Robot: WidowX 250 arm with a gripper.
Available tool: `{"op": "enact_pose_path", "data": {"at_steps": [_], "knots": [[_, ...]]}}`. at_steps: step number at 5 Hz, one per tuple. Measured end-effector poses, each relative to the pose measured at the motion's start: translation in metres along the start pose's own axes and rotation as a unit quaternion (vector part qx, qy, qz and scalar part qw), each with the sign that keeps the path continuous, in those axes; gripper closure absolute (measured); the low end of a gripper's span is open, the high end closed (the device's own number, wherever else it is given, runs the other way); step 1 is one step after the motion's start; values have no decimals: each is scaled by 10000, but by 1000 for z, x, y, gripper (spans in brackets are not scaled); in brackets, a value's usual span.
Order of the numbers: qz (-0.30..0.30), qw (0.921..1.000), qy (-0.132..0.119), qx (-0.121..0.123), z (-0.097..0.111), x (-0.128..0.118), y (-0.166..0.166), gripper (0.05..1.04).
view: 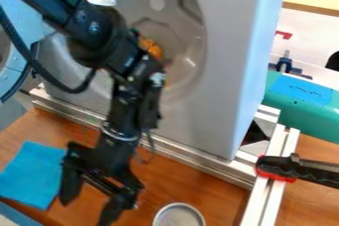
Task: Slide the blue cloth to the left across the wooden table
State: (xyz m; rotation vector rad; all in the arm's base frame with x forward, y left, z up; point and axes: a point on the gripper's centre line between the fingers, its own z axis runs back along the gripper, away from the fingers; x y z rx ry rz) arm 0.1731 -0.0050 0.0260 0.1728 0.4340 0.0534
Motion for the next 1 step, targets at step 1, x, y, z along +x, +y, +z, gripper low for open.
{"op": "enact_pose_path", "data": {"at_steps": [1], "knots": [[-217, 9997, -63, 9, 4, -6, -14, 83]]}}
